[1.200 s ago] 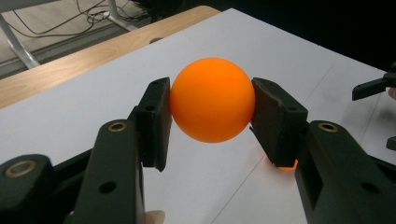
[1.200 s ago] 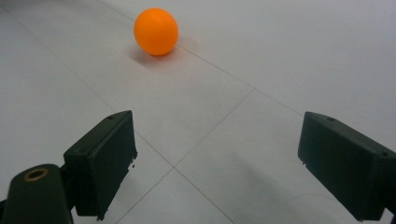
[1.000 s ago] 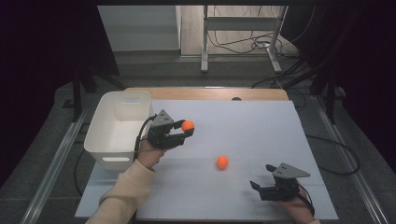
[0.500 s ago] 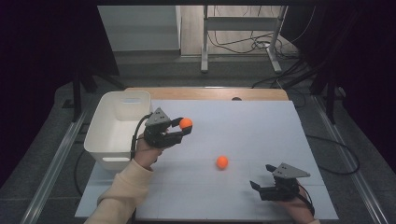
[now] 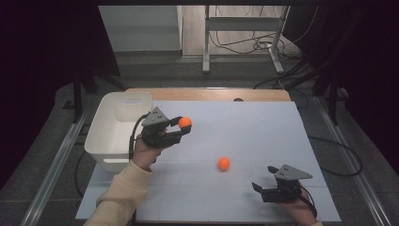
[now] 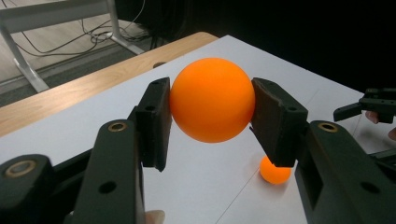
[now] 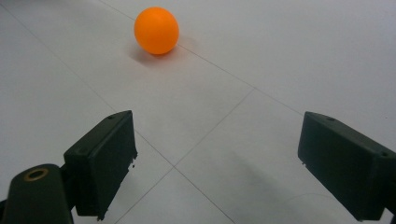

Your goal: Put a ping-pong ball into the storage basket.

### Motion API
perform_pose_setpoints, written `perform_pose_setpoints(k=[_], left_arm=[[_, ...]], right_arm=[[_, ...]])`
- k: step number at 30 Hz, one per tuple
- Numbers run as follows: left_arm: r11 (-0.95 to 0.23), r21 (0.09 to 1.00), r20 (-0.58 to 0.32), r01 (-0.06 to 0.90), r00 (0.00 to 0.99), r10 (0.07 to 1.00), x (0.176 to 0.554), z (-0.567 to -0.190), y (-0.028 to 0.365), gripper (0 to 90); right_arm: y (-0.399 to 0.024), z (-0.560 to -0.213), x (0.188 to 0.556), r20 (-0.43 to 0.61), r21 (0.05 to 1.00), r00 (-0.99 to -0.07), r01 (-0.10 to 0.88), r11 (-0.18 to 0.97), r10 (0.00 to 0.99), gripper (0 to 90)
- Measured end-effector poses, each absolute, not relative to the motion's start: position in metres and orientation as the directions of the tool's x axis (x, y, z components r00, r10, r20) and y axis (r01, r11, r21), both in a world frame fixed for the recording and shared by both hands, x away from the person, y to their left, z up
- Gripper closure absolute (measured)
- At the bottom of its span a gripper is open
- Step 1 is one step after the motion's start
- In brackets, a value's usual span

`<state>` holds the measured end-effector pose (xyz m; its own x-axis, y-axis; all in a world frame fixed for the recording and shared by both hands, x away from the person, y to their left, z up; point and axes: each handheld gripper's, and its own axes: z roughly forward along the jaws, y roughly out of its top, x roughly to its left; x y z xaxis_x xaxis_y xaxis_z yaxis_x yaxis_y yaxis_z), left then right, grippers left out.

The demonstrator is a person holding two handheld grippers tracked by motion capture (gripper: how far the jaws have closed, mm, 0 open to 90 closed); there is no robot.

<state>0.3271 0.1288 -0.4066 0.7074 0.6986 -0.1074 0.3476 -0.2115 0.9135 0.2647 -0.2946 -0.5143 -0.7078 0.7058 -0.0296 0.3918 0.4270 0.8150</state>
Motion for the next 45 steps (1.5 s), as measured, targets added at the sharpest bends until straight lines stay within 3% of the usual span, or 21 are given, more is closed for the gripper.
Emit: perform_pose_setpoints(k=[45], left_arm=[[-0.146, 0.946, -0.099, 0.289, 0.685, 0.722, 0.314, -0.38, 0.157, 50.4]], right_arm=[[-0.294, -0.514, 0.265, -0.032, 0.813, -0.705, 0.394, 0.429, 0.708, 12.0]])
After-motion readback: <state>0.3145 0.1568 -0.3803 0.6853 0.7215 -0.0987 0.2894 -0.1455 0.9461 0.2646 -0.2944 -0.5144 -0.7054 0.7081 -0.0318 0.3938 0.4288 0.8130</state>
